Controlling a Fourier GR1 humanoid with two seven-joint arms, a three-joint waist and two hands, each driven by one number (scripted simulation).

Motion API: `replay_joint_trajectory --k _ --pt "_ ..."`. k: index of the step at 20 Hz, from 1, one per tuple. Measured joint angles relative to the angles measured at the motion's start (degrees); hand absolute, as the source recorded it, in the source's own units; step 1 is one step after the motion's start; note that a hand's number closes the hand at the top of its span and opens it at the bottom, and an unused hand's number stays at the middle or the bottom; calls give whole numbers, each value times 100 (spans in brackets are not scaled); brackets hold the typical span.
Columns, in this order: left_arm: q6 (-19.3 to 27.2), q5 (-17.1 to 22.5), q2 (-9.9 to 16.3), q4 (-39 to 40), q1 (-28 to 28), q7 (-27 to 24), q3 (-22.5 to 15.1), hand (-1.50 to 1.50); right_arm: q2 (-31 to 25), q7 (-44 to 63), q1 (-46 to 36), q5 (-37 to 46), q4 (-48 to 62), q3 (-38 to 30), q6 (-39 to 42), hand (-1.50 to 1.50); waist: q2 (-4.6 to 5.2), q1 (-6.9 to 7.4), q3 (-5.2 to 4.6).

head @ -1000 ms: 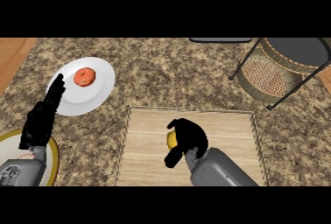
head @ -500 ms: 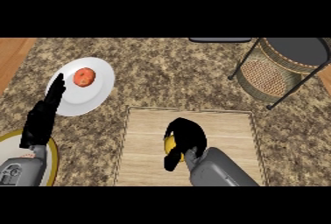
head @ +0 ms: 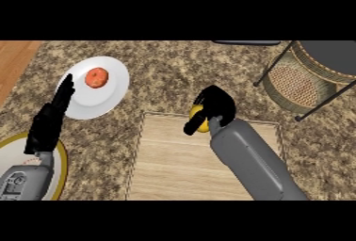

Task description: Pick the lemon from the tray and place it in the tiered basket

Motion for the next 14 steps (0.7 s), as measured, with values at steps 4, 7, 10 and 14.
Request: replay_joint_trajectory --k 4,7,10,14 --pt "-37 -7 -41 -30 -54 -16 -72 0 -157 38 -708 681 615 -568 -701 150 39 136 -3" --pt "-54 -20 -52 5 -73 -39 -96 0 -290 46 -1219 1294 953 -851 -1278 150 43 182 -8" --pt "-75 -35 -45 10 -130 -12 -115 0 -489 81 -1756 1992 1340 -1010 -1636 150 40 225 -12" --pt "-74 -60 -62 60 -194 8 -130 0 -638 166 -2434 2841 1841 -1204 -2014 150 39 238 -13"
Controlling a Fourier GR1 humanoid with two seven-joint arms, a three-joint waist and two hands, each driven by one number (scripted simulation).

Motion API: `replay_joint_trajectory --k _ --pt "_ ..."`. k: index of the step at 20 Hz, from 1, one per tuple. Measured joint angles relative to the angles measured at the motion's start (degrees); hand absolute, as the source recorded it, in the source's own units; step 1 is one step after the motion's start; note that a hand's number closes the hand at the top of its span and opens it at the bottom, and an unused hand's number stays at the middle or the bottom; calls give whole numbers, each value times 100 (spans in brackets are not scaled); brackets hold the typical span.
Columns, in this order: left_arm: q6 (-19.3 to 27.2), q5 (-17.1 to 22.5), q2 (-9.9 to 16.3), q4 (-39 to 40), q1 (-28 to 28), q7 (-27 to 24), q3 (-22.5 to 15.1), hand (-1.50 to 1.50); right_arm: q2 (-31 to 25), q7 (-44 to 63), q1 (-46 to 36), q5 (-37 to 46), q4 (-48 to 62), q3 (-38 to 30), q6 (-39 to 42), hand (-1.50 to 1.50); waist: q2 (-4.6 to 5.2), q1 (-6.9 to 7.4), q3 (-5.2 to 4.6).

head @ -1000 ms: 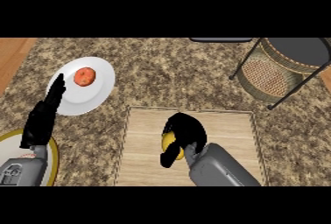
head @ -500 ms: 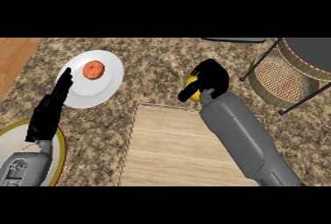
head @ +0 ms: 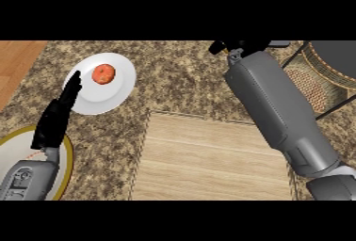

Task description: Pick the lemon from the tray and place it in the tiered basket

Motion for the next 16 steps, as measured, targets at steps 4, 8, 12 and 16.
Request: replay_joint_trajectory --k 4,8,12,16 --pt "-18 14 1 45 -37 34 26 0 -111 195 -663 751 588 -155 -105 150 -22 -37 0" --pt "5 14 -25 36 6 52 46 0 -200 383 -1276 1210 1241 -349 34 150 -44 -80 4" --pt "4 17 -3 95 -44 30 116 0 -295 255 -1637 1269 1738 -720 -45 150 -36 -134 11" --pt "27 -18 -60 161 4 -41 106 0 -423 54 -1860 1297 2191 -1016 -216 150 -29 -159 15"
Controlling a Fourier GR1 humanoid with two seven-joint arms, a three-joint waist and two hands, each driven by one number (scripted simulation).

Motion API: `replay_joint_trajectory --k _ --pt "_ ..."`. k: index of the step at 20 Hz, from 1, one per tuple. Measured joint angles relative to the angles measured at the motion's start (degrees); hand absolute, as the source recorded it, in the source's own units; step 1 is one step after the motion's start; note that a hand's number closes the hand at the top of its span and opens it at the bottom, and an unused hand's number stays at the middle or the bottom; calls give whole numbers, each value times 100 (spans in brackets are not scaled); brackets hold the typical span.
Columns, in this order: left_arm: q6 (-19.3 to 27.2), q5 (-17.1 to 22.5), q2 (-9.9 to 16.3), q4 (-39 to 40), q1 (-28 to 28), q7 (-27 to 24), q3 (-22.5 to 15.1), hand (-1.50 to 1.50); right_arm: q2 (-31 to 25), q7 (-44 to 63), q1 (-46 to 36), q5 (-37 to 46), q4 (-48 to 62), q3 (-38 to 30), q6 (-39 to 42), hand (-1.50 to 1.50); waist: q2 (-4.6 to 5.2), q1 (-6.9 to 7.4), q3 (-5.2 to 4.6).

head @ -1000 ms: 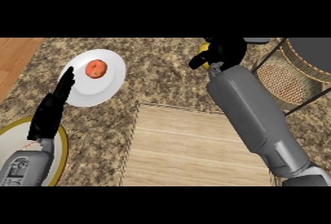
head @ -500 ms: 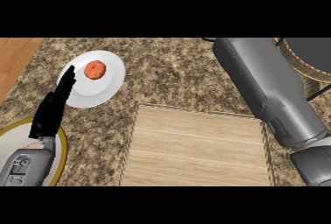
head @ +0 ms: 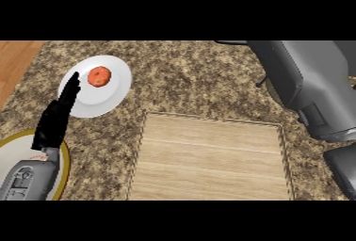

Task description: Pick the lemon from the tray and place it in the tiered basket

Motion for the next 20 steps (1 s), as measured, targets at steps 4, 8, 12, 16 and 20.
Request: replay_joint_trajectory --k 4,8,12,16,20 --pt "-24 0 19 -118 50 46 25 0 -177 -149 -100 105 482 -128 -47 150 -8 -19 5" --pt "-1 -33 3 -152 115 49 35 0 -398 -134 -161 372 919 -50 120 150 -22 -54 2" --pt "20 -48 -30 -207 164 70 34 0 -702 -130 -144 614 1340 75 406 150 -36 -101 4" --pt "11 -60 -30 -272 273 46 57 0 -899 -184 -83 723 1542 108 577 150 -43 -119 6" --pt "81 -139 -96 -260 306 73 60 0 -1109 -457 83 584 1500 -34 654 150 -81 -173 -6"
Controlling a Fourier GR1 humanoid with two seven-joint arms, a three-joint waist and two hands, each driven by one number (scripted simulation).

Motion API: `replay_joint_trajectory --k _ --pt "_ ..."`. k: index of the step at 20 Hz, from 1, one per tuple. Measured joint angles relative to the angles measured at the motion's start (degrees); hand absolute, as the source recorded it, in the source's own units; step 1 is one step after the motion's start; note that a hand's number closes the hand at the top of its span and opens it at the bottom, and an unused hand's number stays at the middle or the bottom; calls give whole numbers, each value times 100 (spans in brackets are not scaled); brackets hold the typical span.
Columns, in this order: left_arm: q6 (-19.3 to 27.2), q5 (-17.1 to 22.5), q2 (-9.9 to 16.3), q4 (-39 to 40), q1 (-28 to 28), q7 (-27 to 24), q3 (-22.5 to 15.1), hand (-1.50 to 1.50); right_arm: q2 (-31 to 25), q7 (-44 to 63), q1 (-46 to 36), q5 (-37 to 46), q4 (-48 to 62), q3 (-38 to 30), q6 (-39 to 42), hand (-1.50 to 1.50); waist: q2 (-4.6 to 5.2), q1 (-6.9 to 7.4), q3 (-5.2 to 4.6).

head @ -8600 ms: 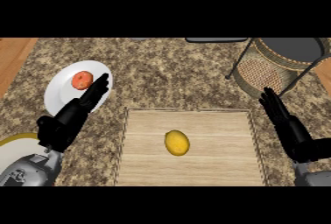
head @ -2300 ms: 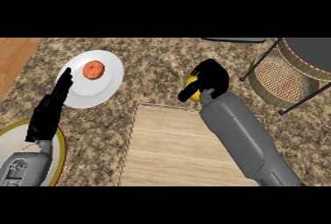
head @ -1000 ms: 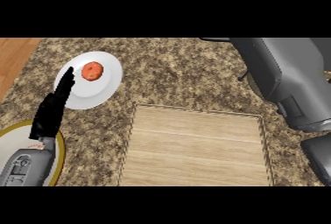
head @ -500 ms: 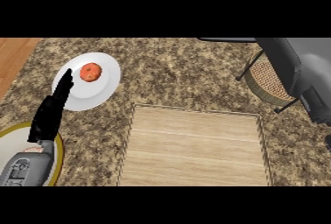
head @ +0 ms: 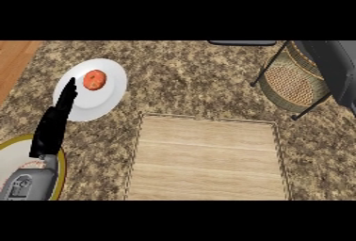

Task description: Pick the lemon from the tray and place it in the tiered basket

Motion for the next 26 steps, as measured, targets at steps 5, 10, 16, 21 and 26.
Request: replay_joint_trajectory --k 5,10,16,21,26 --pt "-64 -2 52 -131 108 13 76 0 -104 -307 209 -306 -225 -269 84 150 -33 -32 -9" --pt "-147 52 52 53 43 -122 186 0 -169 -552 522 -692 -522 -594 6 150 -87 -72 -37" --pt "-132 17 19 182 55 -243 230 0 -160 -561 956 -1404 -847 -1260 -301 -150 -139 -123 -47" --pt "-199 34 65 140 -46 -66 298 0 -54 -754 1505 -1601 -1265 -1411 -796 -150 -117 -147 -19" --pt "-177 -37 5 225 -5 -167 302 0 11 -828 1801 -1562 -1808 -1399 -1365 -150 -80 -148 -3"
